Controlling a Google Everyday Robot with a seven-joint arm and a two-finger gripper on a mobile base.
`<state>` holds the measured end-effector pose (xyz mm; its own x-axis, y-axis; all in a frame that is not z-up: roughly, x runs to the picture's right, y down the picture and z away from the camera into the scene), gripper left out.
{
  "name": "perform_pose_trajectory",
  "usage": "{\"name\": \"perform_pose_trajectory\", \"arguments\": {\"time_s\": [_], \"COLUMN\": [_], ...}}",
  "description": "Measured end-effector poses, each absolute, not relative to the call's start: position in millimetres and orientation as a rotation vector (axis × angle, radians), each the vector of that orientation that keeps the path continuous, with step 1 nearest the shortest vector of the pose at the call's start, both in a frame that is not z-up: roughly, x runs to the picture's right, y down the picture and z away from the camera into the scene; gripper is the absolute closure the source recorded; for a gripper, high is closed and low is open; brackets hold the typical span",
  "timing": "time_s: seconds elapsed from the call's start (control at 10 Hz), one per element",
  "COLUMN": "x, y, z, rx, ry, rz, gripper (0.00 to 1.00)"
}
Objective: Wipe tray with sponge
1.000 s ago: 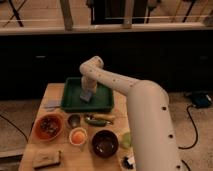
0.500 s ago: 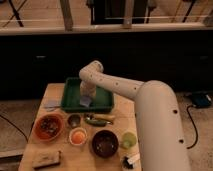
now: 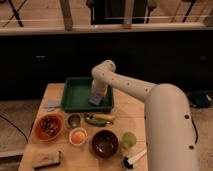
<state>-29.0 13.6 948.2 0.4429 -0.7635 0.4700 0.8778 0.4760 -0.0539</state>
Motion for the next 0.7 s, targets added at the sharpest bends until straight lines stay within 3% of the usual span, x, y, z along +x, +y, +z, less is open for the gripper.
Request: {"name": "perform_pose_trajectory", "arguments": {"time_s": [0.4, 0.7], "x": [-53.1, -93.3], "y": [-9.4, 5.8], "z": [969.9, 965.4], "rx": [-0.313, -0.321], "ry": [-0.400, -0.446], "rz": [-1.020, -1.094], "gripper": [1.00, 1.00]}}
